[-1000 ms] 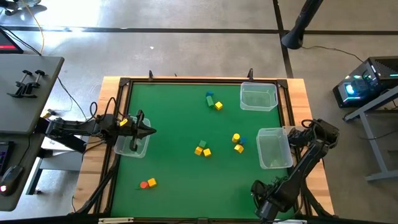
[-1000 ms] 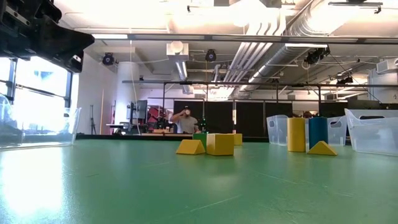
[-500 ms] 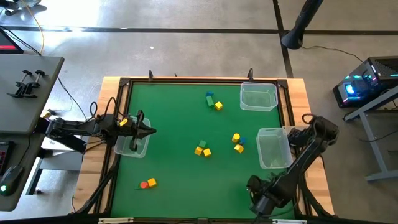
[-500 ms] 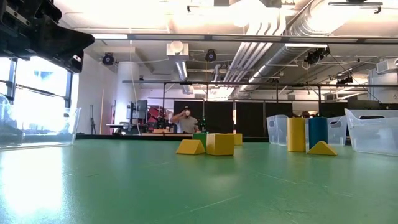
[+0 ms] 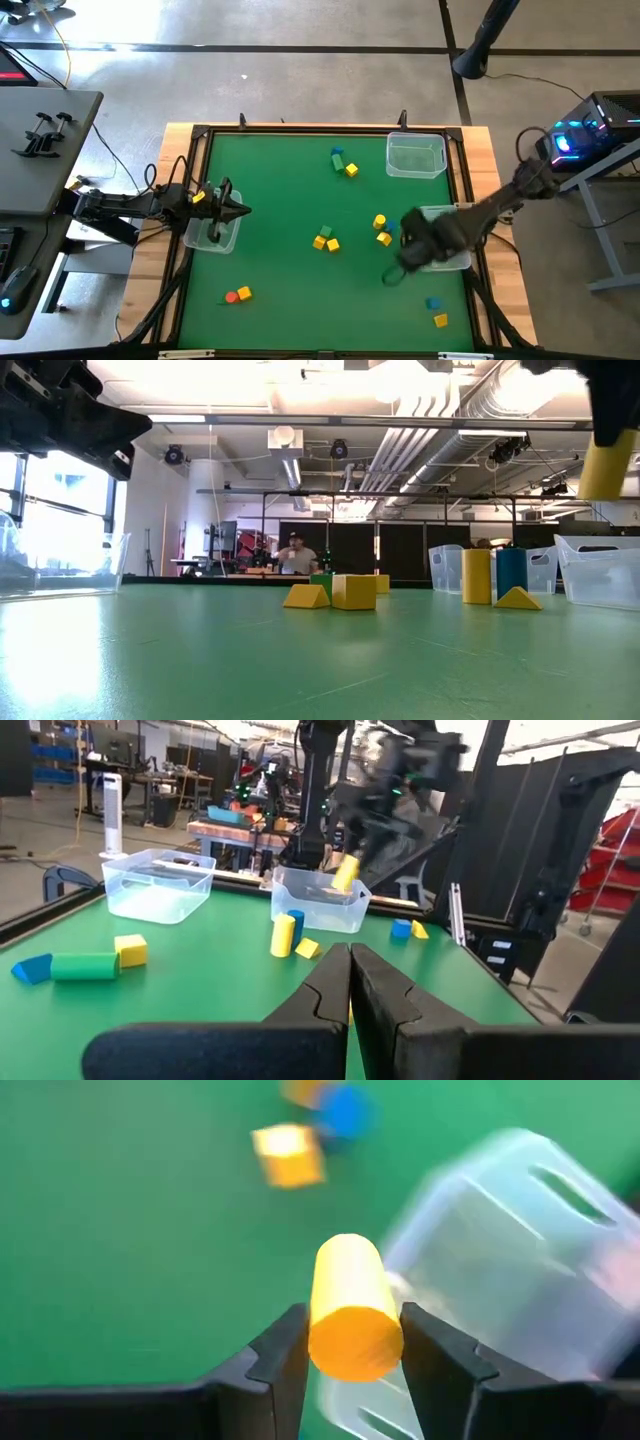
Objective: Sort blocks by size
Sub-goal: Put the yellow cylindrical block into the bottom right transparent bin
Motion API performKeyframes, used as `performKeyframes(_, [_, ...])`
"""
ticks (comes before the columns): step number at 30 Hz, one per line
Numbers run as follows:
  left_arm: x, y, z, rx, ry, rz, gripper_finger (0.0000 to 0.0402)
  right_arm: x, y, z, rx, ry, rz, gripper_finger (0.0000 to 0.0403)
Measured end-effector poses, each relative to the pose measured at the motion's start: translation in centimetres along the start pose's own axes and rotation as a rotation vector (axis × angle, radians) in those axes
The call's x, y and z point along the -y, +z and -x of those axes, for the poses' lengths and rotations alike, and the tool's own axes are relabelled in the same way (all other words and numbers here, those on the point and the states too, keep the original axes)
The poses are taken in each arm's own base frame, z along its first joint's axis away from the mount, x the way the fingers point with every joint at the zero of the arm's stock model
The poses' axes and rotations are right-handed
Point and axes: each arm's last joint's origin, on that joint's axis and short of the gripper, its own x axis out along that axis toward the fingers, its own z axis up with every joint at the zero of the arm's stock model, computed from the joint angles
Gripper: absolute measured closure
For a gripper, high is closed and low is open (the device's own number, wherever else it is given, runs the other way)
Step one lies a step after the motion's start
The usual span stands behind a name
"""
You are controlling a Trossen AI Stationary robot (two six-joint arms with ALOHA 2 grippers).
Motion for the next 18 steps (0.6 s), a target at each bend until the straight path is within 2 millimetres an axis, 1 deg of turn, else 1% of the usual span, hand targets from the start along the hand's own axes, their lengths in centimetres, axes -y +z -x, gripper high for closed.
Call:
performKeyframes(2, [0.0, 0.0, 0.0, 0.0, 0.0, 0.007, 0.0401, 1.4, 1.2, 0.1, -0.074, -0.073, -0.046, 0.0266])
performKeyframes(4, [0.0, 0.0, 0.0, 0.0, 0.0, 0.008, 0.0401, 2.0, 2.2, -0.3, -0.112, -0.111, -0.051, 0.0266])
performKeyframes(6, [0.0, 0.0, 0.0, 0.0, 0.0, 0.012, 0.0401, 2.4, 3.0, -1.1, -0.123, -0.098, -0.019, 0.0266])
performKeyframes(8, [0.0, 0.0, 0.0, 0.0, 0.0, 0.019, 0.0401, 2.8, 3.6, -2.4, -0.144, -0.121, -0.001, 0.0266])
performKeyframes(14, [0.0, 0.0, 0.0, 0.0, 0.0, 0.034, 0.0401, 5.1, 3.7, -6.8, -0.258, -0.273, 0.06, 0.0265])
performKeyframes(18, [0.0, 0.0, 0.0, 0.0, 0.0, 0.034, 0.0401, 5.0, 3.6, -9.2, -0.26, -0.212, 0.098, 0.0265])
